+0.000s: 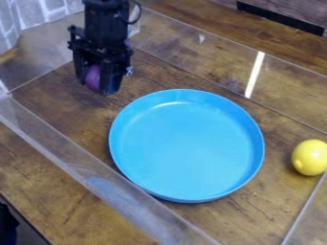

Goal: Remove the purple eggplant from the blue tray and put it on the table

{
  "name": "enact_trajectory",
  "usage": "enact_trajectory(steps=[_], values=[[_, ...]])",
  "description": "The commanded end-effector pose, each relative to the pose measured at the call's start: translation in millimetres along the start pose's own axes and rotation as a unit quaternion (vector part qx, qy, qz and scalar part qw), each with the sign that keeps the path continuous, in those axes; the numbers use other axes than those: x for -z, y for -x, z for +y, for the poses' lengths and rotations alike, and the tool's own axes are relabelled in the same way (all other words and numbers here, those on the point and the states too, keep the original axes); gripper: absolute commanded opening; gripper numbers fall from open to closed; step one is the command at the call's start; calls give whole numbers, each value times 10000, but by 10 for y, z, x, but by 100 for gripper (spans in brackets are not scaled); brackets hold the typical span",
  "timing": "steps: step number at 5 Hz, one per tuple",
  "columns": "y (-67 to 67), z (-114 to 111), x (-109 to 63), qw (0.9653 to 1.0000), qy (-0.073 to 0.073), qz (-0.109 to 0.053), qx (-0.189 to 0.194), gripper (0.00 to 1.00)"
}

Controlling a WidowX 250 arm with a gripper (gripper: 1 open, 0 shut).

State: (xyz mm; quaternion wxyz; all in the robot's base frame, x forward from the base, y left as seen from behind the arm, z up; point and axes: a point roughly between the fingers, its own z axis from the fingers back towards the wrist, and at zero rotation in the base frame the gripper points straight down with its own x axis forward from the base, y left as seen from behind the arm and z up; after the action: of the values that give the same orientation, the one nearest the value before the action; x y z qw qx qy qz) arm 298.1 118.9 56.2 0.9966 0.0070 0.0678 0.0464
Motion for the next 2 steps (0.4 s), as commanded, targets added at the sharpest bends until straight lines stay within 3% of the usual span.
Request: enact_trajectory(steps=[1, 2], values=[[-118, 210, -82, 9994, -178, -240, -175, 0], [-159, 294, 51, 9993, -261, -129, -250, 0]])
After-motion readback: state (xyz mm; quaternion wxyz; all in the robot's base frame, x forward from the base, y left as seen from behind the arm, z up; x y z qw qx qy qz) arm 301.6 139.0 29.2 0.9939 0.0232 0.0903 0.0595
